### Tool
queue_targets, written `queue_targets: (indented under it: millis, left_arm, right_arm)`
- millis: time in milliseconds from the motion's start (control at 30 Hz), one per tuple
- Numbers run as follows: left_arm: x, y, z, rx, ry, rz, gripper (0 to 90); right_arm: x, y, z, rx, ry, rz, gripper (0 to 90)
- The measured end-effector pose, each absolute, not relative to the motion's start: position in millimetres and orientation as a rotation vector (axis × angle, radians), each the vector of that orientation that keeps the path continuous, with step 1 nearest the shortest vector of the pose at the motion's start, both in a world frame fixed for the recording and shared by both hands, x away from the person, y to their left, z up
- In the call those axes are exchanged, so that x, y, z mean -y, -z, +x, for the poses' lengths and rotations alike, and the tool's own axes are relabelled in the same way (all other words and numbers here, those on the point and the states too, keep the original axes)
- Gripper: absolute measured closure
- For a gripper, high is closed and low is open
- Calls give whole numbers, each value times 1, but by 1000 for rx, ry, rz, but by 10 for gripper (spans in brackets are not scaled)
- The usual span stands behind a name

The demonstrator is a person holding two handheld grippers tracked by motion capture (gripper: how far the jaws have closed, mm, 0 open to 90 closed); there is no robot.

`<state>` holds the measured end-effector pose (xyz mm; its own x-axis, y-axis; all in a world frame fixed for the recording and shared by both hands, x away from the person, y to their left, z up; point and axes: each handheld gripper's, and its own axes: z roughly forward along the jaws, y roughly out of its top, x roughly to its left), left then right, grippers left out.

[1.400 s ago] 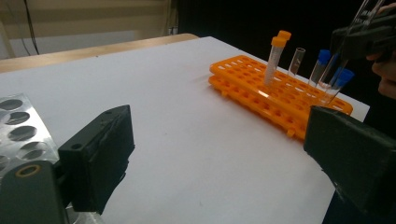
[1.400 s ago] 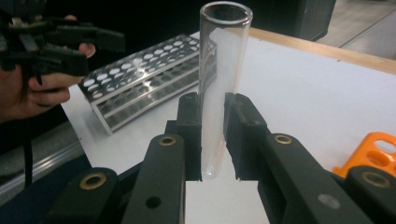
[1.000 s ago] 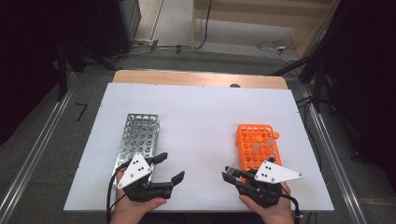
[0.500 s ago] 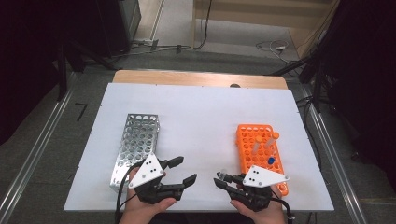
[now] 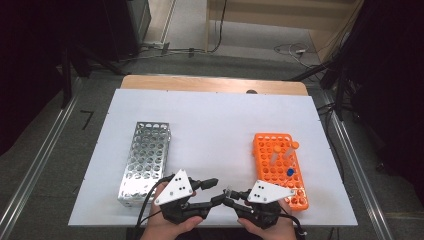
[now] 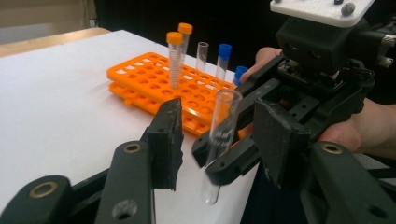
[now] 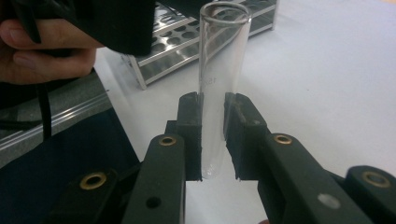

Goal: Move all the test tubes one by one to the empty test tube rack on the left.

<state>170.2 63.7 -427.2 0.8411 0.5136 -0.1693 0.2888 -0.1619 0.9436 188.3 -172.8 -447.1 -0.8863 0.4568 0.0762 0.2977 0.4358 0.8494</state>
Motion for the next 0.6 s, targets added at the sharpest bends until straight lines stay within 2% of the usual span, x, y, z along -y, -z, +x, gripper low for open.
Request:
queue_targets:
  millis: [167, 433, 600]
  left_arm:
    - [-54, 430, 169, -598, -197, 1779, 585]
    - [-50, 433, 172, -618, -188, 1790, 733]
    - [-50, 433, 171, -625, -208, 1803, 748]
  right_arm:
    - [168, 449, 186, -2534, -1440, 642, 742]
    - [164, 450, 184, -2546, -1453, 603, 742]
    - [163, 451, 184, -2547, -1455, 607, 742]
